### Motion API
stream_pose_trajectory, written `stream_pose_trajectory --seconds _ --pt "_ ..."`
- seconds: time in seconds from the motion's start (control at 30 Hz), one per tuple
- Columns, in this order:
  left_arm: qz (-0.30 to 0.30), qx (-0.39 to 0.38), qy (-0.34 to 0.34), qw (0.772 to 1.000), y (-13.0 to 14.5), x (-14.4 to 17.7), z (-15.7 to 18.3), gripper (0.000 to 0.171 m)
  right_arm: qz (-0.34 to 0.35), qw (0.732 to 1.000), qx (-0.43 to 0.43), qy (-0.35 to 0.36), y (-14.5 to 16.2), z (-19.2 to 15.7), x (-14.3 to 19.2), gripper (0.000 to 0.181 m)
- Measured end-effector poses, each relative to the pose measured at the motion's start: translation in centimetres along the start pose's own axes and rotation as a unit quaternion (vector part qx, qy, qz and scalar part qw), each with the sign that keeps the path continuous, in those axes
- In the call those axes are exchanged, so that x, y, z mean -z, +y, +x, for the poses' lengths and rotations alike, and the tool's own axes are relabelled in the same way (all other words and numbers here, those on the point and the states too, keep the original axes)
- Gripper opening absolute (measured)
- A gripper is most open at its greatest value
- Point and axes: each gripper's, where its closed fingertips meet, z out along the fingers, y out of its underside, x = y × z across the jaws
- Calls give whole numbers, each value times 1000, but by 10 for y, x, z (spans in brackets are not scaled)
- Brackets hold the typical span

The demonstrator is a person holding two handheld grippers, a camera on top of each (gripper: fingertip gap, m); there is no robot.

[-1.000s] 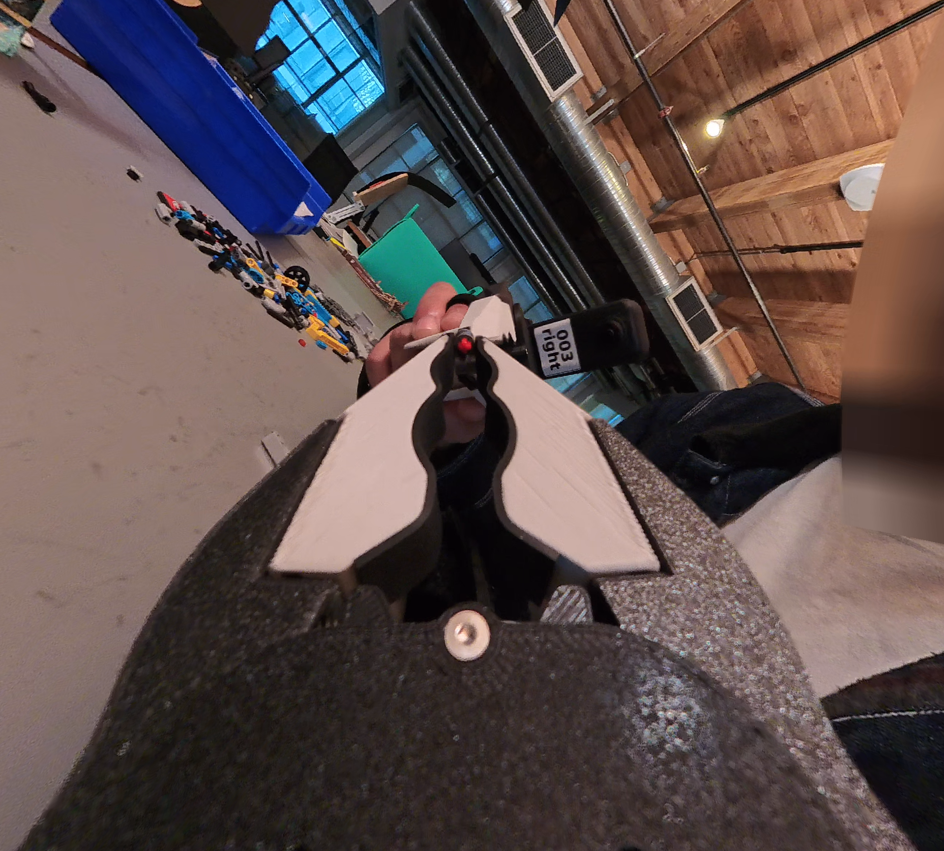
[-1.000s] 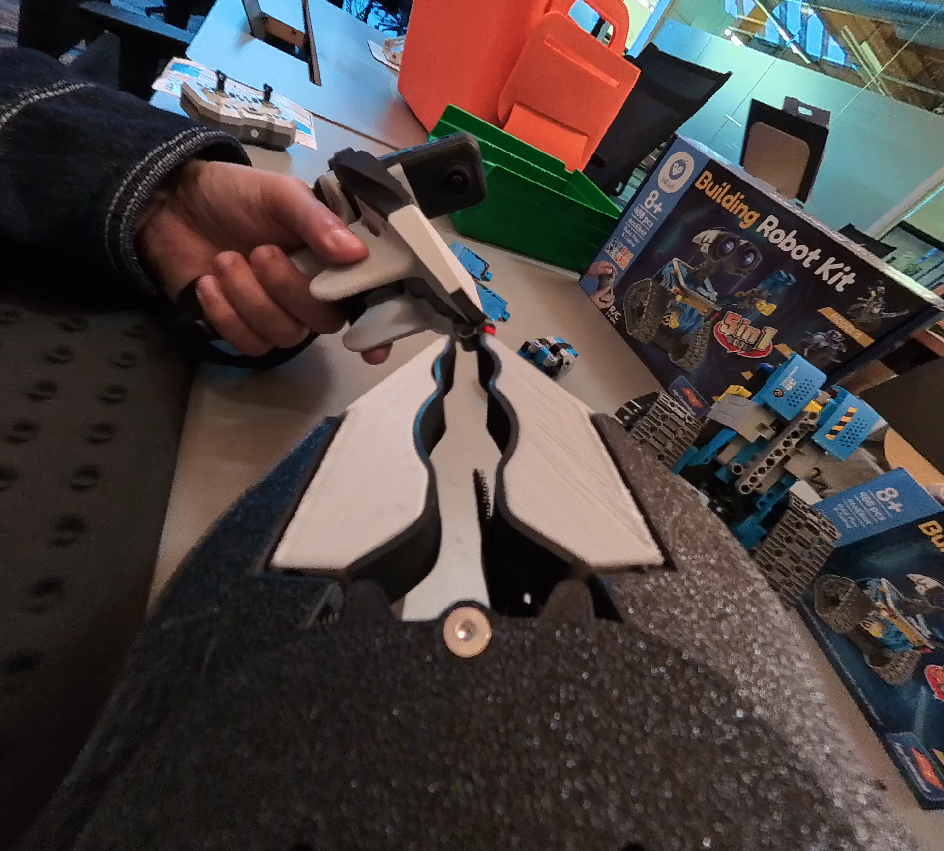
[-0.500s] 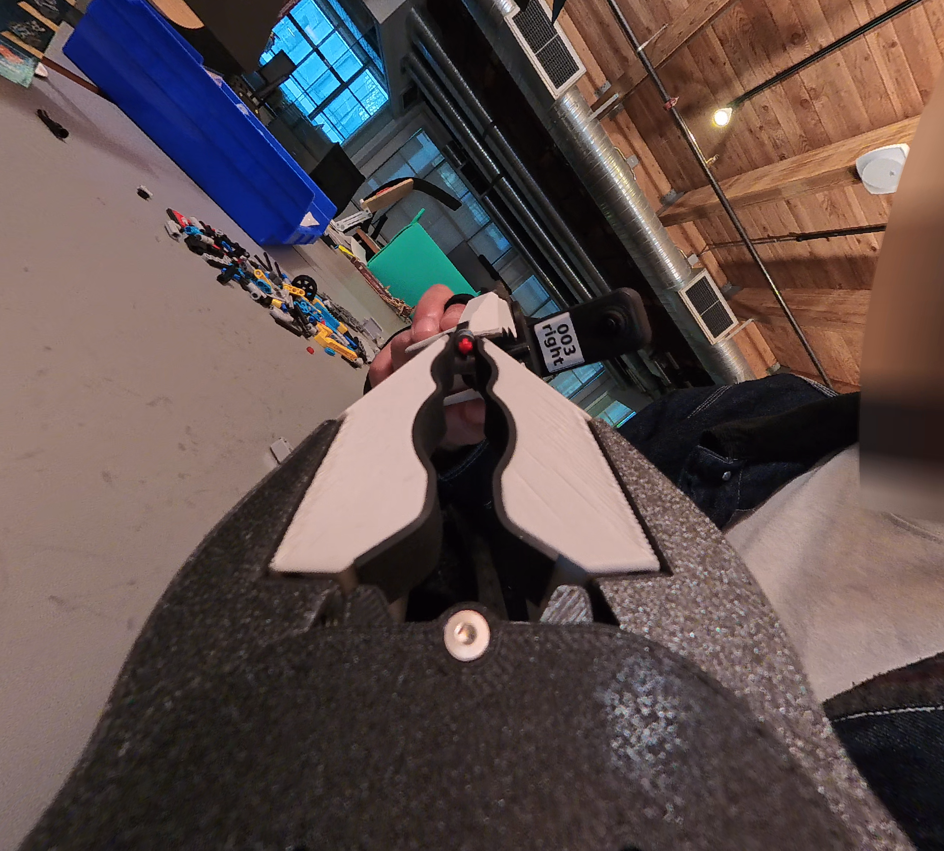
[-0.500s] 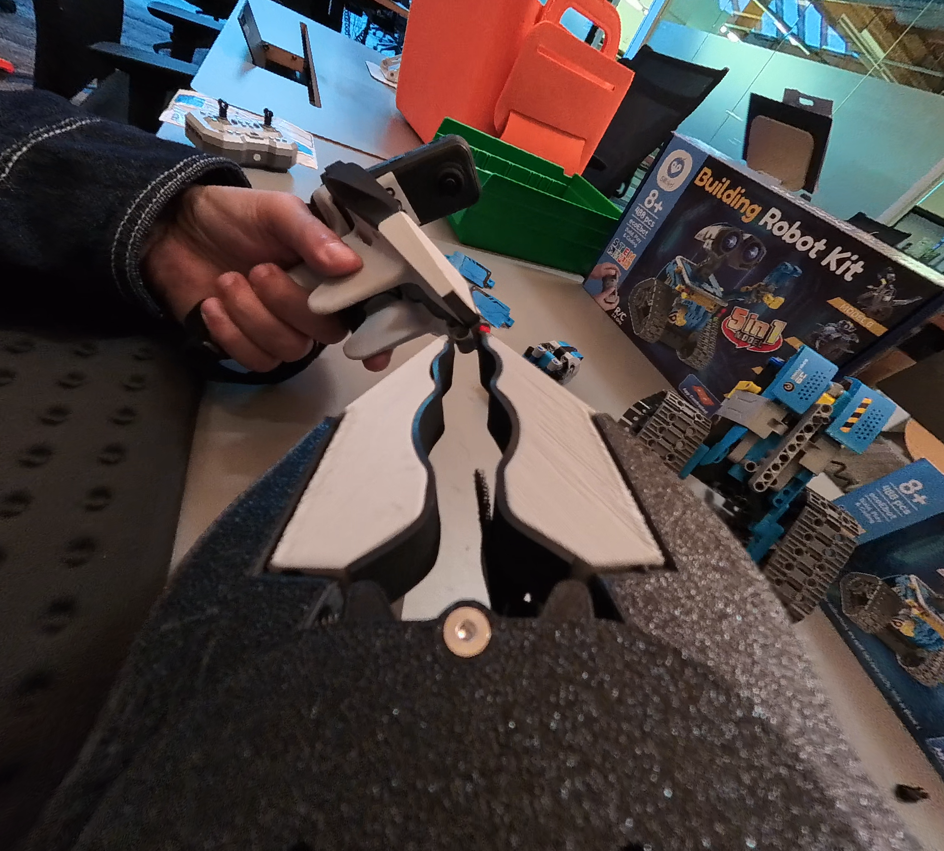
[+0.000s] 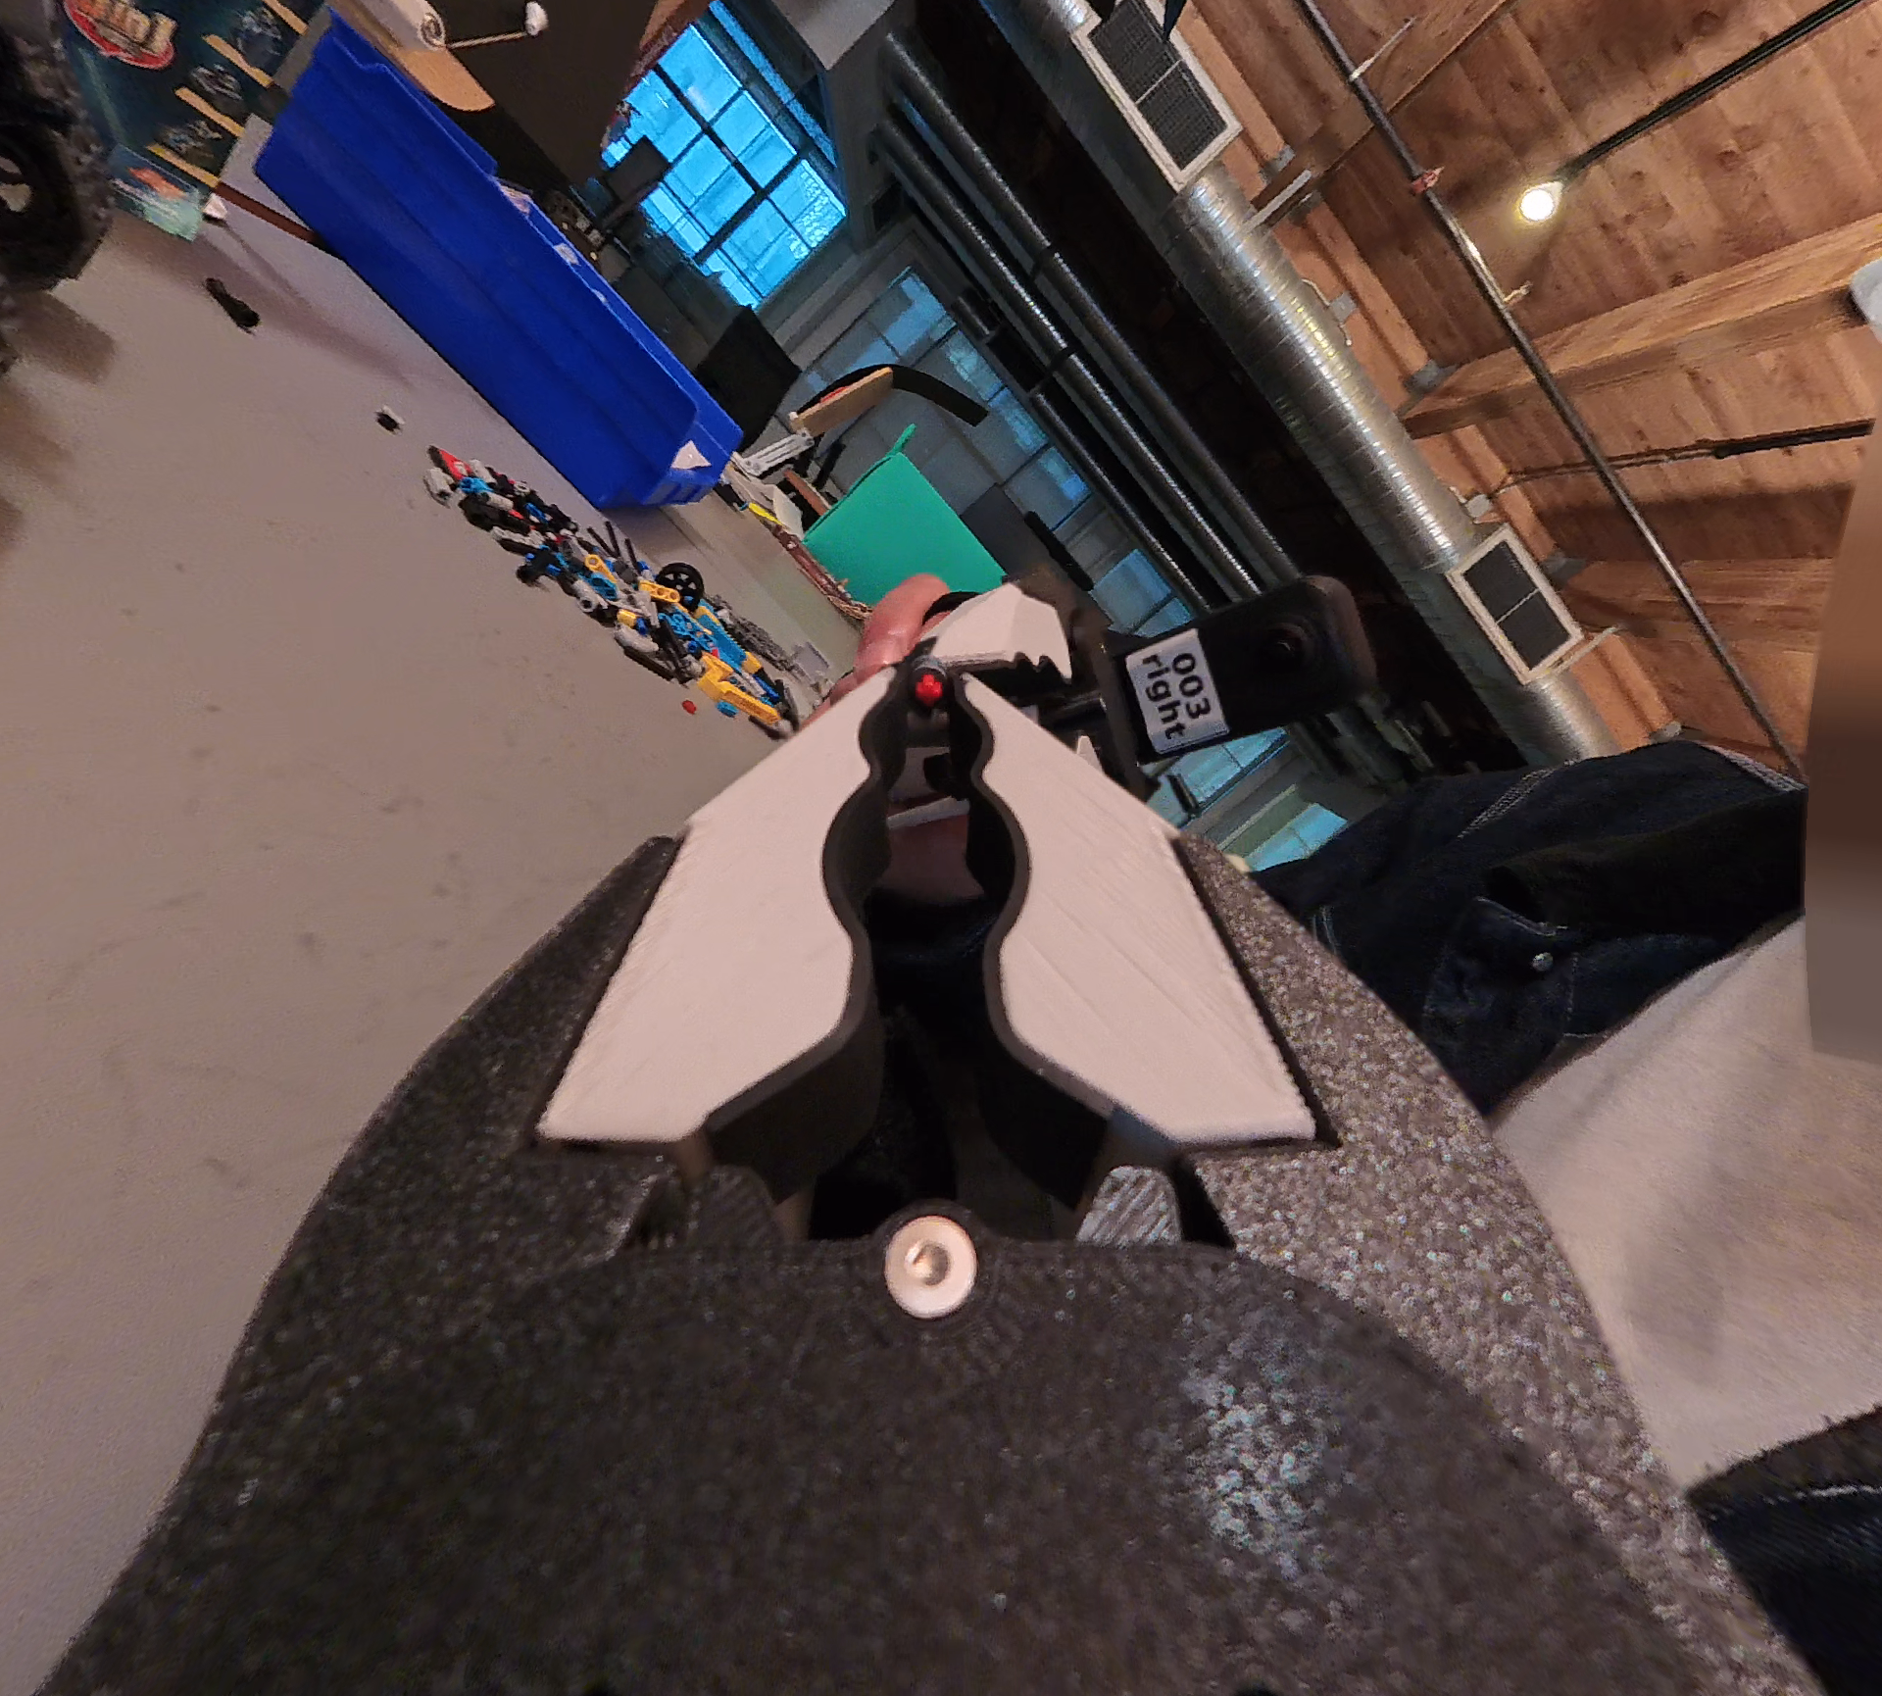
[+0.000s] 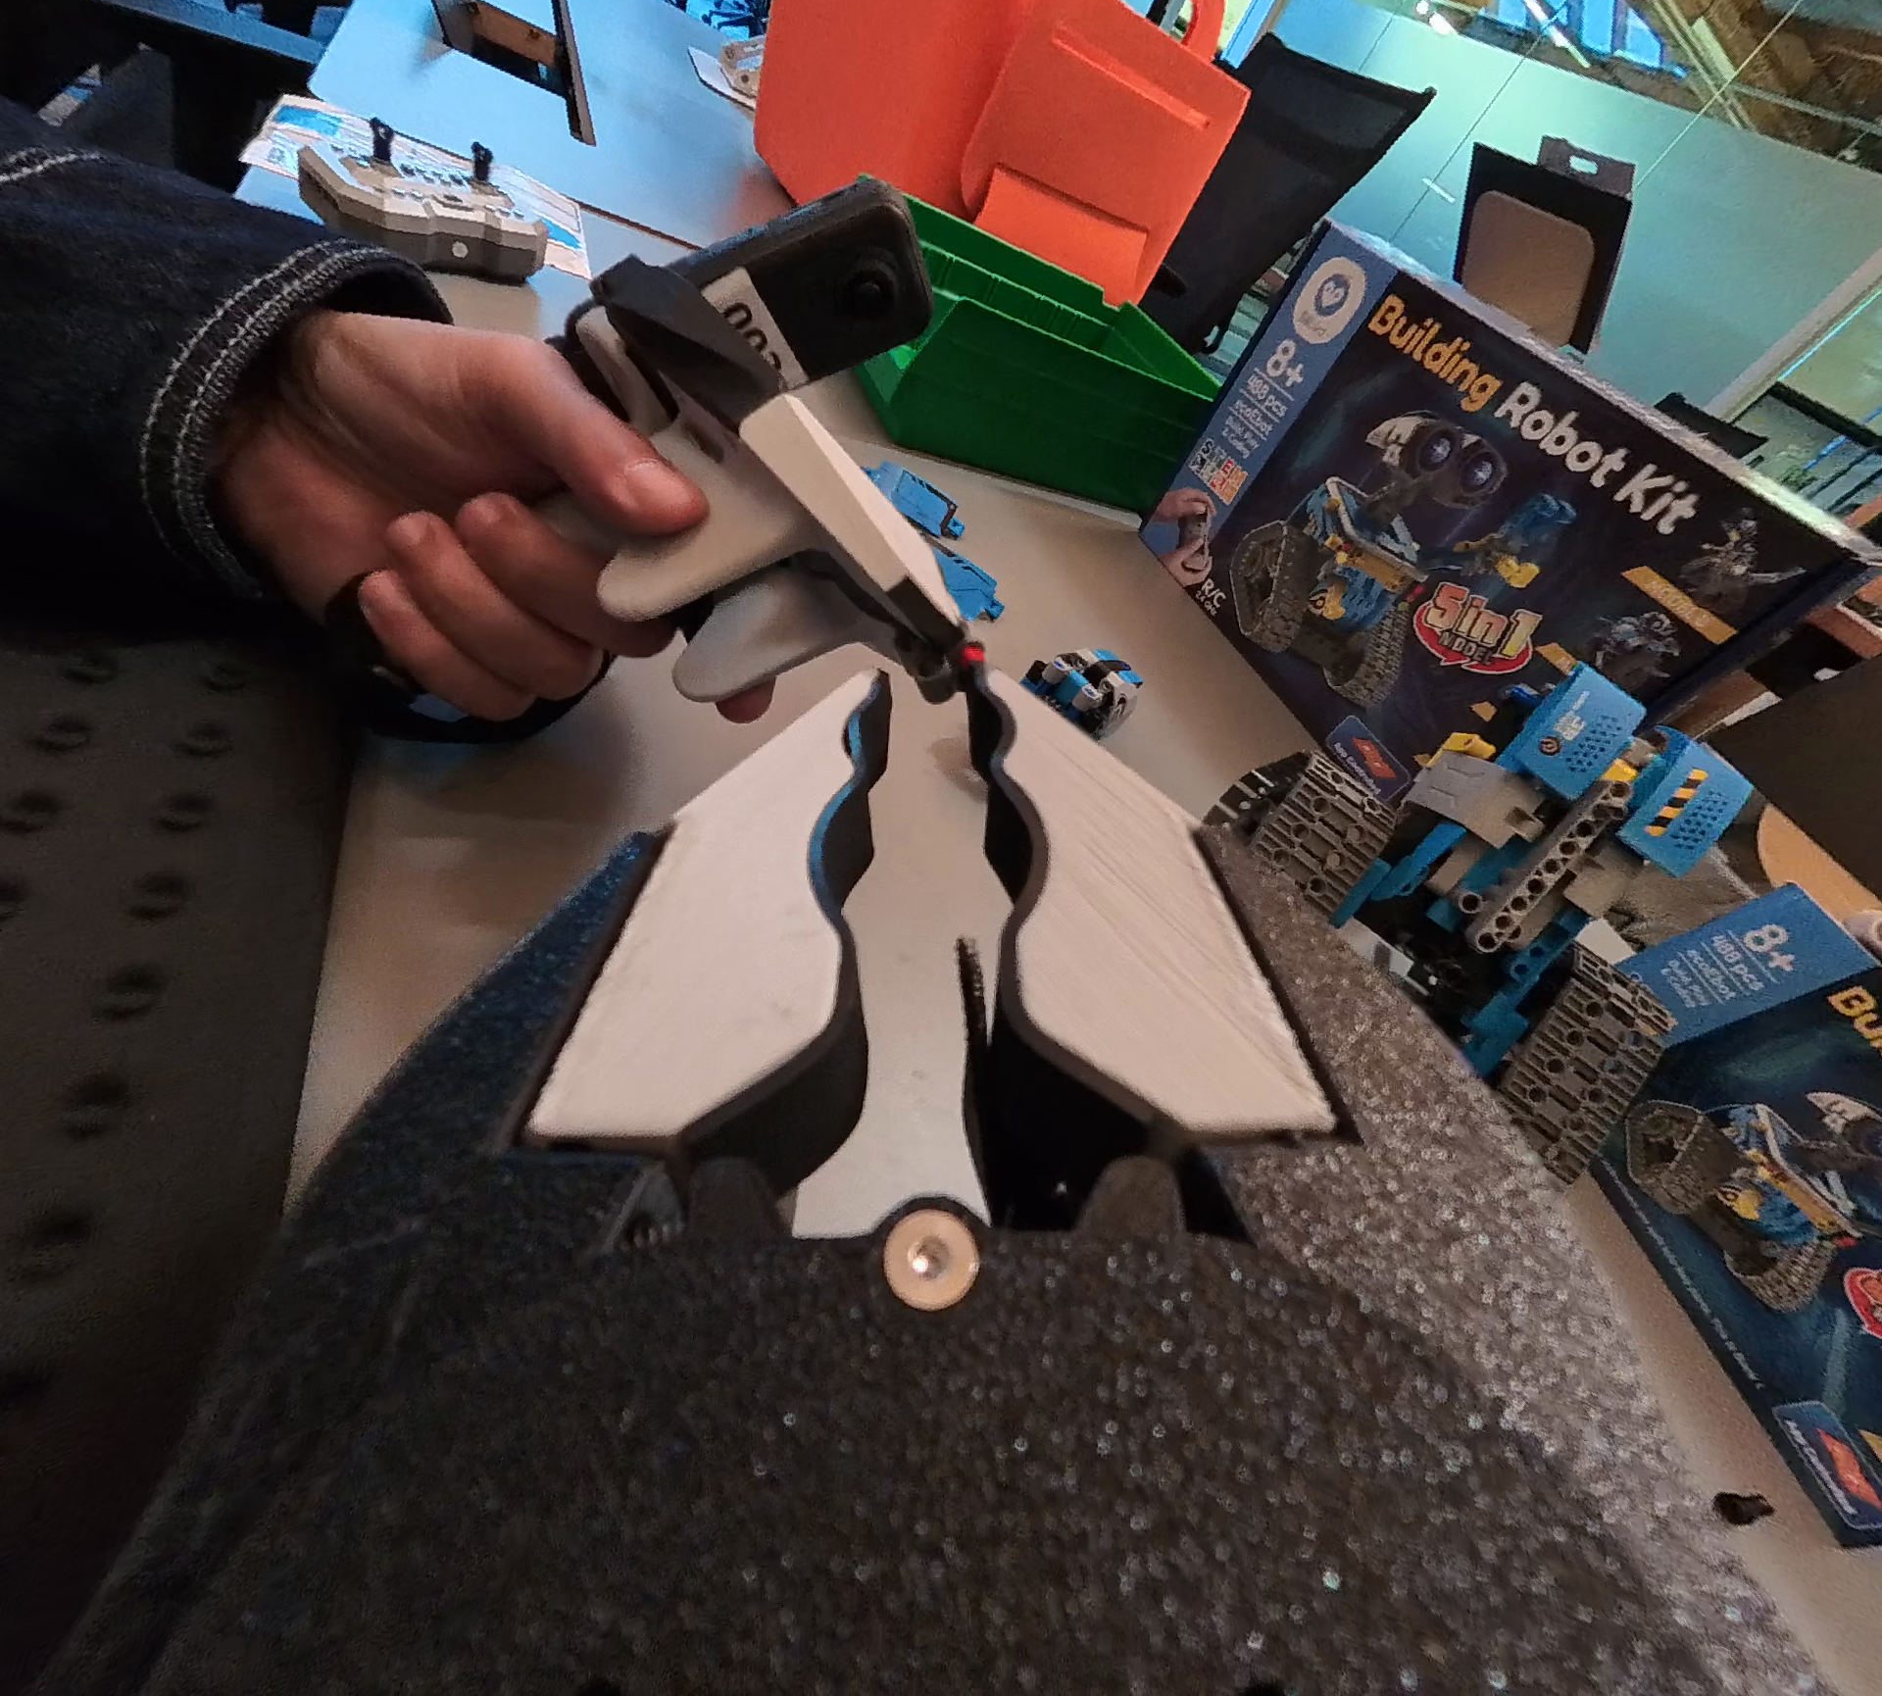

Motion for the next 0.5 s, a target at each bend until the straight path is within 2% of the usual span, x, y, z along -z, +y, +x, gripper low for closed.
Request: stream_pose_trajectory --seconds 0.5 --pt "-59 -66 -34 995 14 0 -3 4 -9 1000 4 -25 6 -12 3 12"
